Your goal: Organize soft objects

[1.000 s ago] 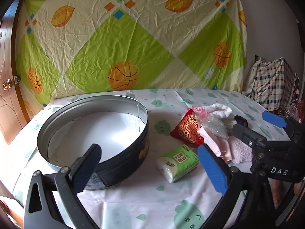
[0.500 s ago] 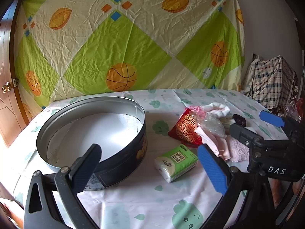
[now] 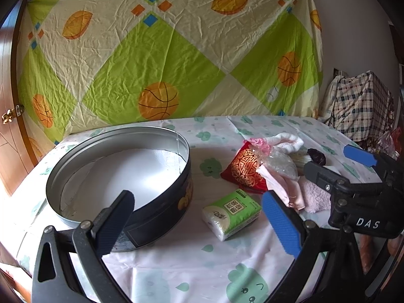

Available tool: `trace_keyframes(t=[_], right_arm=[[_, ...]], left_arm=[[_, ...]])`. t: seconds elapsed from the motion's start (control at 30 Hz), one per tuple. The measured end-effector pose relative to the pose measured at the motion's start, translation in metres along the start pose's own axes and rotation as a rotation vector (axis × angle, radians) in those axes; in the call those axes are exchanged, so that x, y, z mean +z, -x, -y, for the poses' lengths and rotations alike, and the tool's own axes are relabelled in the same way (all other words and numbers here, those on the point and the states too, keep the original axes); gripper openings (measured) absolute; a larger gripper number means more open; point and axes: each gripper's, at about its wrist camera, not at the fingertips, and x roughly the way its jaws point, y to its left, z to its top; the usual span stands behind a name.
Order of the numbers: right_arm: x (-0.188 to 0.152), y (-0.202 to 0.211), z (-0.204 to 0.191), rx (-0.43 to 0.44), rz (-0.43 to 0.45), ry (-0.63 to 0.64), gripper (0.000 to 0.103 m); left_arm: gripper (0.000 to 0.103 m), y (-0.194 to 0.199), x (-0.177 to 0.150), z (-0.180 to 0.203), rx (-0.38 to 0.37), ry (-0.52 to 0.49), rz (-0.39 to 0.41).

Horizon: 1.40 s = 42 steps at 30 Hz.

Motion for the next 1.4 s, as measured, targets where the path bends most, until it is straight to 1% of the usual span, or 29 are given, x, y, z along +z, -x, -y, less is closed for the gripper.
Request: trace_keyframes(t=[1.0,1.3,1.4], right_arm=[[-0.007,-0.003,0.009,0.004,-0.002,-0.024,0.102],[-0.013,-0.003,0.022,-0.003,0.002,-0.053,0.102],[-0.017,-0.004,0.028,-0.007,-0.001,-0.062,0.102]], left_arm=[[0.103,-0.006,-0.006,0.01,-0.013,-0.021,-0.01],[0.102,-0.013,-0.013,0.014,-0.041,-0.028,-0.033],[0.102,-0.018,-0.015,0.018,-0.06,-0.033,-0.051]])
